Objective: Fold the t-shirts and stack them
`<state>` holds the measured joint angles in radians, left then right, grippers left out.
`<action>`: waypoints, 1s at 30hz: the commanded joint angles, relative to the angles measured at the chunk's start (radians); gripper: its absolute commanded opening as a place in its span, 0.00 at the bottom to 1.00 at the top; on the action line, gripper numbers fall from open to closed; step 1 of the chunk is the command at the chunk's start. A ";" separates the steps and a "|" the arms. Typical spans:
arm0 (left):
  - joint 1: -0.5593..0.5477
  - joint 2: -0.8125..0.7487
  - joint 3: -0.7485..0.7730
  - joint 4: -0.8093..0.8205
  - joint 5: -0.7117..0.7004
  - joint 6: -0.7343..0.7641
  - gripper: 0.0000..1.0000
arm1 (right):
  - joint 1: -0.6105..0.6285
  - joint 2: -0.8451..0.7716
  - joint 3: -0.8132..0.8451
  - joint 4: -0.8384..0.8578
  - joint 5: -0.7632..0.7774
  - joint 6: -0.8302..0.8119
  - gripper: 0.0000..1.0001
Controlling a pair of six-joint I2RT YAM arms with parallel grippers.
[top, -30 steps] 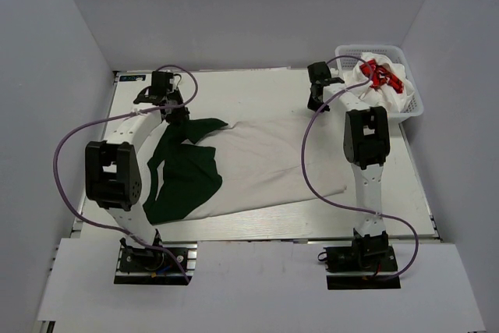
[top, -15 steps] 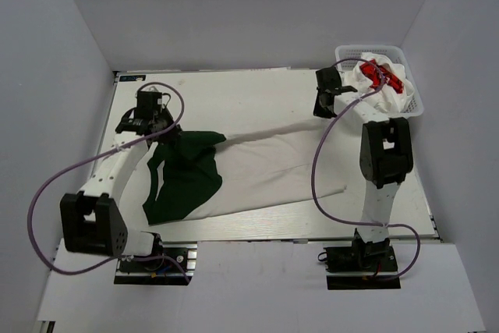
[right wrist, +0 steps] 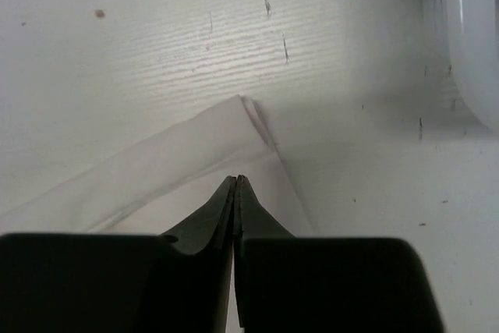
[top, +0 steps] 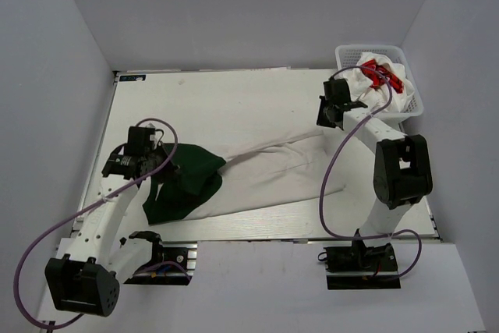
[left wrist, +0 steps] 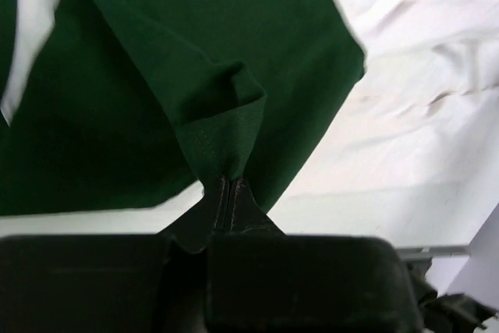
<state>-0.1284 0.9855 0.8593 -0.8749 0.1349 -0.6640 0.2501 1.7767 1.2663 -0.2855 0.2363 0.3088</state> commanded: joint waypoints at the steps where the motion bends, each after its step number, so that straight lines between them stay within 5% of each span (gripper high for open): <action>1: -0.004 -0.034 -0.084 -0.068 0.087 -0.023 0.00 | 0.000 -0.060 -0.044 0.060 -0.020 -0.004 0.03; 3: -0.004 -0.063 -0.146 -0.068 0.088 -0.023 0.00 | 0.000 -0.048 -0.047 0.043 -0.038 -0.004 0.24; 4: -0.004 -0.064 -0.160 -0.059 0.088 -0.032 0.00 | 0.002 -0.036 -0.047 0.037 -0.057 0.003 0.43; 7: -0.004 -0.064 -0.190 -0.024 0.114 -0.045 0.00 | -0.002 0.004 -0.030 0.031 -0.083 0.021 0.58; 21: -0.004 -0.042 -0.201 0.008 0.114 -0.045 0.00 | -0.005 0.202 0.134 -0.024 -0.126 0.124 0.65; 23: -0.004 -0.042 -0.201 0.008 0.114 -0.045 0.00 | -0.006 0.217 0.154 -0.023 -0.126 0.131 0.57; 28: -0.004 -0.033 -0.201 0.008 0.114 -0.045 0.00 | -0.009 0.228 0.182 -0.060 -0.094 0.156 0.00; 30: -0.004 -0.033 -0.201 0.008 0.104 -0.045 0.00 | -0.006 0.204 0.171 -0.052 -0.088 0.156 0.00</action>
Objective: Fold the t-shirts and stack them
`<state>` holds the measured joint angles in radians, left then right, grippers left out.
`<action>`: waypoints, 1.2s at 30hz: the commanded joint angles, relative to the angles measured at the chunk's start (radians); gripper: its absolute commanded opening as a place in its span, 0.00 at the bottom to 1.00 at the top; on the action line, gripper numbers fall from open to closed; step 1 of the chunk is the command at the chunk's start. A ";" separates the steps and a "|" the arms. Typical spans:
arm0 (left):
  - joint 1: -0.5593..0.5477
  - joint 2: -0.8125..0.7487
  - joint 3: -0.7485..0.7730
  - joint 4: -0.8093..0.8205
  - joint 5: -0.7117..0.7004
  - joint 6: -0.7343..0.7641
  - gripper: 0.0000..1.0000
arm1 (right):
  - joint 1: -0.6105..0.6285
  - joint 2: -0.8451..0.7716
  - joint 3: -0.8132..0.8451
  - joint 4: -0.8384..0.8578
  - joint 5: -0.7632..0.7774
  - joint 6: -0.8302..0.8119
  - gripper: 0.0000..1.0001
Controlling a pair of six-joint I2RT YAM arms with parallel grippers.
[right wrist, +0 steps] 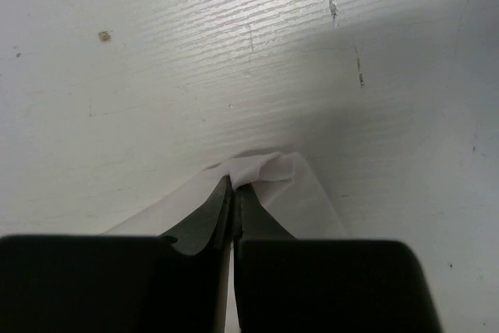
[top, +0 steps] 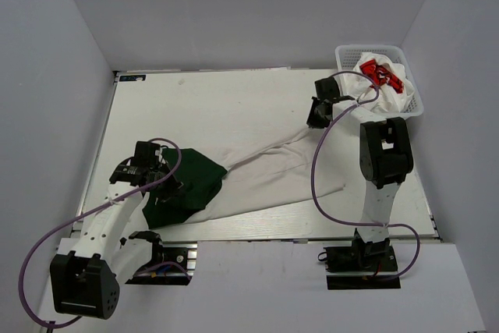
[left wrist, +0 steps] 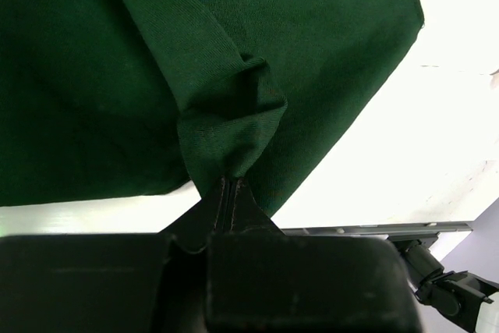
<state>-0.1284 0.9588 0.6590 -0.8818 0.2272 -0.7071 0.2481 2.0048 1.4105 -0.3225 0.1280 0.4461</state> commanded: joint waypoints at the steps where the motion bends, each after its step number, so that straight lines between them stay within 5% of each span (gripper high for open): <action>1: -0.004 -0.006 0.011 0.004 0.012 -0.002 0.00 | -0.004 -0.034 0.022 -0.010 0.022 0.011 0.00; 14: -0.004 -0.078 0.028 -0.160 0.032 0.008 0.00 | -0.007 -0.215 0.036 -0.174 -0.047 -0.078 0.00; 25: -0.004 -0.138 -0.049 -0.169 0.055 -0.002 0.00 | -0.016 -0.371 -0.231 -0.214 0.128 -0.092 0.00; 26: -0.004 -0.138 -0.048 -0.169 0.055 -0.002 0.00 | -0.017 -0.374 -0.278 -0.211 0.134 -0.083 0.13; 27: -0.004 -0.138 -0.048 -0.178 0.055 -0.002 0.02 | -0.018 -0.370 -0.288 -0.207 0.148 -0.070 0.44; 29: -0.004 -0.138 -0.036 -0.187 0.055 -0.002 0.34 | -0.020 -0.351 -0.279 -0.216 0.196 -0.061 0.71; 31: -0.004 -0.129 -0.001 -0.210 0.064 -0.002 0.62 | -0.018 -0.345 -0.253 -0.236 0.236 -0.053 0.81; 32: -0.004 -0.129 0.011 -0.210 0.064 0.007 0.96 | -0.018 -0.362 -0.242 -0.231 0.239 -0.067 0.83; 36: -0.004 -0.117 0.121 -0.200 0.052 0.008 1.00 | -0.007 -0.463 -0.251 -0.176 0.133 -0.110 0.90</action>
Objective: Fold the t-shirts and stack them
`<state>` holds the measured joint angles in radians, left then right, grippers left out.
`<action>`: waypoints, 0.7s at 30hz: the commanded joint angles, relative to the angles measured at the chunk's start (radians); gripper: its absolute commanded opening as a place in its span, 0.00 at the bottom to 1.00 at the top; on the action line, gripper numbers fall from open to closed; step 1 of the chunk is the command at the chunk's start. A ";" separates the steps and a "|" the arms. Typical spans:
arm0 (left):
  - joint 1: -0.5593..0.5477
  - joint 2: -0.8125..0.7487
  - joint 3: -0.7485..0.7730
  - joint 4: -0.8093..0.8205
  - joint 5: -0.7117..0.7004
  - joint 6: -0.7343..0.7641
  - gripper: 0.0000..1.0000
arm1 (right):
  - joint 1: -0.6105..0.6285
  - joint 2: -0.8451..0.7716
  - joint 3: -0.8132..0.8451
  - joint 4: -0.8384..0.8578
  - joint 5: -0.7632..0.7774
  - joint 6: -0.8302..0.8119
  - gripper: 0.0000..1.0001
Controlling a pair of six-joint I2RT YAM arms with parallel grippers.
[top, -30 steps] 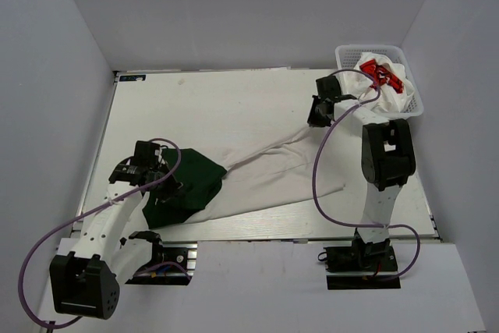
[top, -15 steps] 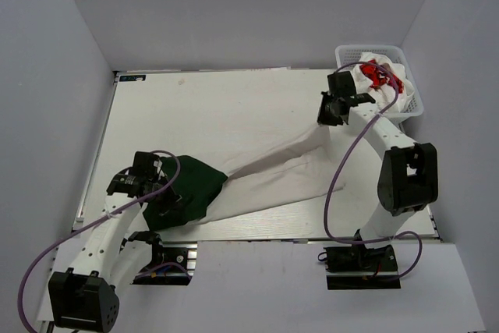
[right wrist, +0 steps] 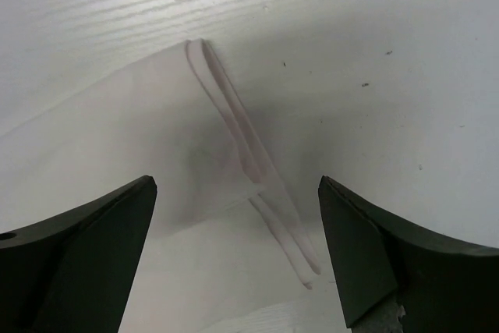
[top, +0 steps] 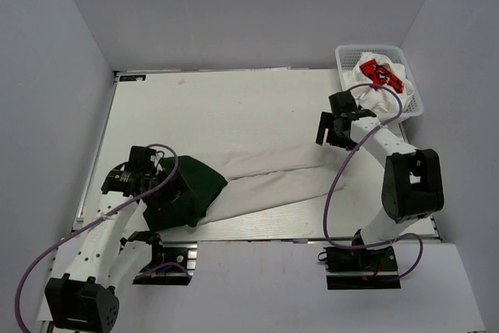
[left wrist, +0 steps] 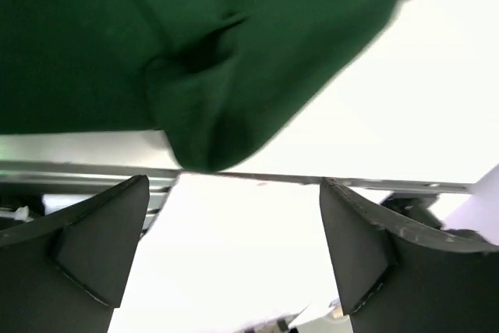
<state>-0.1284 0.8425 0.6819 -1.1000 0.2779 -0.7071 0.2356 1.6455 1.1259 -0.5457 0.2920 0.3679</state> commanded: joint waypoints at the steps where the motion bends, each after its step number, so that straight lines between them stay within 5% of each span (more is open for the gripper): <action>1: -0.004 0.016 0.117 0.053 -0.034 0.017 1.00 | 0.008 -0.116 0.023 0.093 -0.115 -0.055 0.90; 9: -0.004 0.262 0.099 0.414 -0.022 0.017 1.00 | 0.105 -0.136 -0.083 0.266 -0.434 -0.116 0.90; 21: -0.004 0.803 0.148 0.705 -0.103 -0.020 1.00 | 0.183 0.050 -0.254 0.371 -0.418 -0.015 0.90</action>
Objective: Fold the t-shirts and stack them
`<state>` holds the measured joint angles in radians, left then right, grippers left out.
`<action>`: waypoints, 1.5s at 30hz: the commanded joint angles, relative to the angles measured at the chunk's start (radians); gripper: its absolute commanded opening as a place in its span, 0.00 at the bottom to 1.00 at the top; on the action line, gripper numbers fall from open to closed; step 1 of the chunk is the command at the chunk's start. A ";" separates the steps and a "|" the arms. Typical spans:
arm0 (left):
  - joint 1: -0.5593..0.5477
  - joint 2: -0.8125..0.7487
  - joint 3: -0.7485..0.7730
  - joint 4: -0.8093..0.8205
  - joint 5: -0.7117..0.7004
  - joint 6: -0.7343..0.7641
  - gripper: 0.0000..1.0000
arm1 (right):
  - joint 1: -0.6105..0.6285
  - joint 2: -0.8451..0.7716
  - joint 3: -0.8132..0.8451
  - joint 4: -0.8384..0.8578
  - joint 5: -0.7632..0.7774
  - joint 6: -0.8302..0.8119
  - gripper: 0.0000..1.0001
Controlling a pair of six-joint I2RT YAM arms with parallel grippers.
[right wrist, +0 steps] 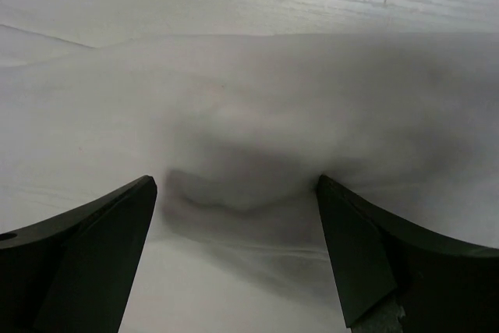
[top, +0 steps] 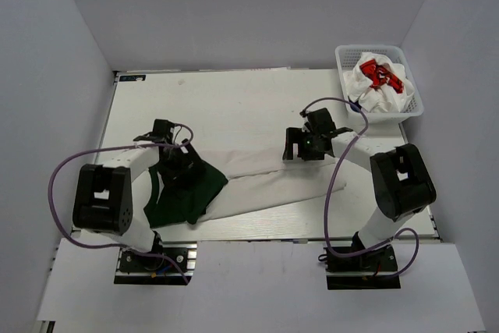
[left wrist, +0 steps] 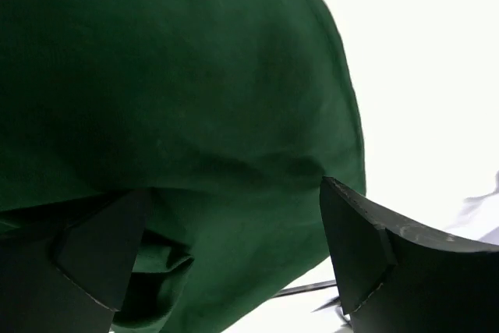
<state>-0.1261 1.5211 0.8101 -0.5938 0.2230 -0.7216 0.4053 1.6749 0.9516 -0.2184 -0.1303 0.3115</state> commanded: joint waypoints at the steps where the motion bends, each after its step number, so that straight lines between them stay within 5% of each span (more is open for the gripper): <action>1: -0.006 0.176 0.044 0.218 -0.048 -0.006 1.00 | 0.020 0.014 -0.102 0.051 0.001 0.055 0.90; 6: -0.018 0.584 0.488 0.189 -0.036 0.036 1.00 | 0.099 -0.110 -0.295 0.027 -0.009 0.080 0.90; 9: -0.049 0.912 0.954 0.102 0.050 0.066 1.00 | 0.223 -0.197 -0.352 -0.031 -0.073 0.092 0.90; 11: -0.090 1.169 1.406 0.049 0.146 0.076 1.00 | 0.359 -0.225 -0.366 -0.093 -0.103 0.104 0.90; 13: -0.118 1.308 1.722 0.113 0.205 0.067 1.00 | 0.429 -0.259 -0.387 -0.134 -0.167 0.089 0.90; 17: -0.176 1.331 1.534 0.720 0.259 -0.174 1.00 | 0.636 -0.294 -0.376 -0.174 -0.255 0.003 0.90; 20: -0.208 1.468 1.721 0.713 0.185 -0.188 1.00 | 0.693 -0.333 -0.372 -0.151 -0.265 -0.075 0.90; 23: -0.208 1.472 1.620 0.868 0.182 -0.252 1.00 | 0.708 -0.348 -0.373 -0.119 -0.269 -0.106 0.90; 33: -0.227 1.400 1.611 0.827 0.162 -0.184 1.00 | 0.742 -0.397 -0.303 -0.001 -0.042 -0.130 0.90; 45: -0.227 0.862 1.584 0.602 0.219 0.074 1.00 | 0.739 -0.699 -0.284 0.053 0.164 0.032 0.90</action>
<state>-0.3592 2.6957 2.3791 0.0624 0.4324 -0.7567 1.1404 1.0378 0.6716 -0.1993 -0.0639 0.2573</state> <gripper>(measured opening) 0.996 0.905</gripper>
